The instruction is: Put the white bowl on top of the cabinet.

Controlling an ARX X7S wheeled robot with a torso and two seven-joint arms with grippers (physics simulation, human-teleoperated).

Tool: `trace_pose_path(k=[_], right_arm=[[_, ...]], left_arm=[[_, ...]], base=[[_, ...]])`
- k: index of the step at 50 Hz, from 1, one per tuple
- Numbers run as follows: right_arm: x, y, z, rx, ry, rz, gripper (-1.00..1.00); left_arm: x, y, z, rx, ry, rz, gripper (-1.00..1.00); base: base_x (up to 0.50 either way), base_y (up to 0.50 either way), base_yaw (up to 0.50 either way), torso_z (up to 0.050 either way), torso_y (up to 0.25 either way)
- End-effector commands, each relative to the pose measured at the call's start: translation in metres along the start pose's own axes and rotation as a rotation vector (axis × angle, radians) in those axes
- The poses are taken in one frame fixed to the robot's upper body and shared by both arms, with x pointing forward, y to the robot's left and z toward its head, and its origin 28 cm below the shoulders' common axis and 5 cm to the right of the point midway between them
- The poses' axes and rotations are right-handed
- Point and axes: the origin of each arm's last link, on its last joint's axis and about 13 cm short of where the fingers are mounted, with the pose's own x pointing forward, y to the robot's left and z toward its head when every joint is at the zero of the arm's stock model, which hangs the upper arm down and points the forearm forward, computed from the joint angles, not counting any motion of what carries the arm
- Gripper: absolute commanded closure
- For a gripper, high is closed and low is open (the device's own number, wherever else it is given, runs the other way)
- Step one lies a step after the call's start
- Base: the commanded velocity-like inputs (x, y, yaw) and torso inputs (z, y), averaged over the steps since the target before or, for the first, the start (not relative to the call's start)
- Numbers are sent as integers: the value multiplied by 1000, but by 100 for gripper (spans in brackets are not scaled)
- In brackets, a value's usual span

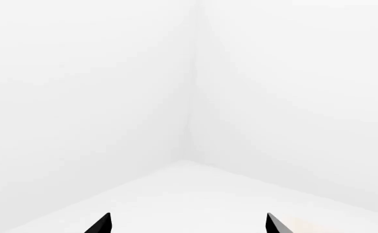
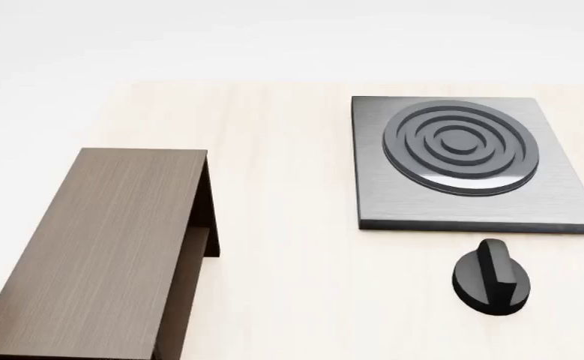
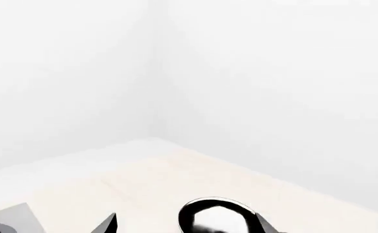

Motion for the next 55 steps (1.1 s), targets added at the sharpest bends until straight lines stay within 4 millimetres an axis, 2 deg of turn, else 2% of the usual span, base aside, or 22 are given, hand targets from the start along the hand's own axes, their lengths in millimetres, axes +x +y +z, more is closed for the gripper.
trace_pose_path(k=[1, 13, 23, 45, 49, 55], right_arm=[[4, 1, -5, -33, 128, -64, -100], [4, 4, -7, -50, 215, -80, -100], [5, 5, -5, -41, 353, -95, -100], [6, 6, -11, -34, 458, -78, -100], [7, 4, -13, 27, 485, -80, -100], [7, 4, -17, -16, 496, -78, -100]], left_arm=[[1, 0, -1, 3, -2, 4, -100], [2, 0, -5, 9, -4, 8, -100], [1, 0, -4, 15, 3, 9, -100], [-1, -2, -3, 31, -5, 11, -100], [0, -2, -4, 33, -5, 11, -100], [0, -2, -4, 38, -7, 11, -100]], base=[[0, 0, 0, 0, 0], [0, 0, 0, 0, 0], [0, 0, 0, 0, 0], [0, 0, 0, 0, 0], [0, 0, 0, 0, 0], [0, 0, 0, 0, 0]])
